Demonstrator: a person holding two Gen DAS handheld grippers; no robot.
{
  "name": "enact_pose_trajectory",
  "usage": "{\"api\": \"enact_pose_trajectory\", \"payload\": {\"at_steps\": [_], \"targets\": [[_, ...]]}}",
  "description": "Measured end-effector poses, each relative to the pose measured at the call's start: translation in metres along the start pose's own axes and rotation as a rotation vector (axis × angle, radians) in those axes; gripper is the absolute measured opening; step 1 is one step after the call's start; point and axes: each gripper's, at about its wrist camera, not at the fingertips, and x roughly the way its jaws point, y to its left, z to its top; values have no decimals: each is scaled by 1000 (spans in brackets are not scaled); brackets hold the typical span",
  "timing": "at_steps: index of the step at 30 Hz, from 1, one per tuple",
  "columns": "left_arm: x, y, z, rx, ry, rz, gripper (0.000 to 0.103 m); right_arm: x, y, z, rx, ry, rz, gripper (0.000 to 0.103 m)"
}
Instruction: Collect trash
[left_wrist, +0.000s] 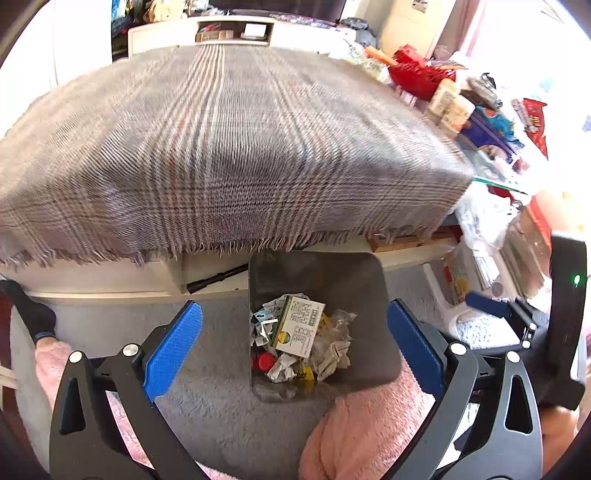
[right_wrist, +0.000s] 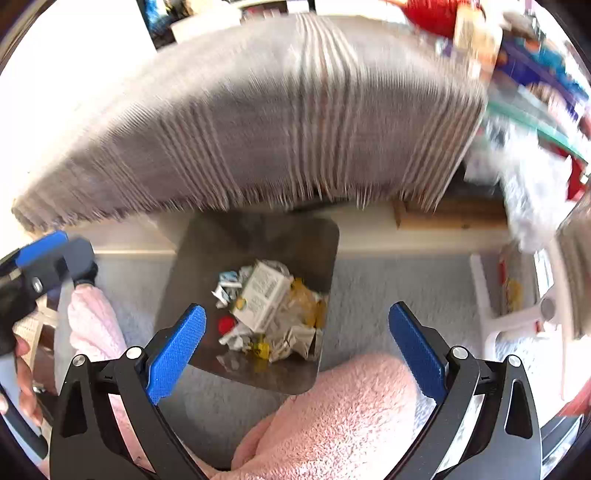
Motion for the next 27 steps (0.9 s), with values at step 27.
{"api": "enact_pose_trajectory", "payload": {"at_steps": [27], "targets": [[-225, -25, 23, 36, -602, 165, 95, -241, 18, 28, 24, -664, -138, 100]]}}
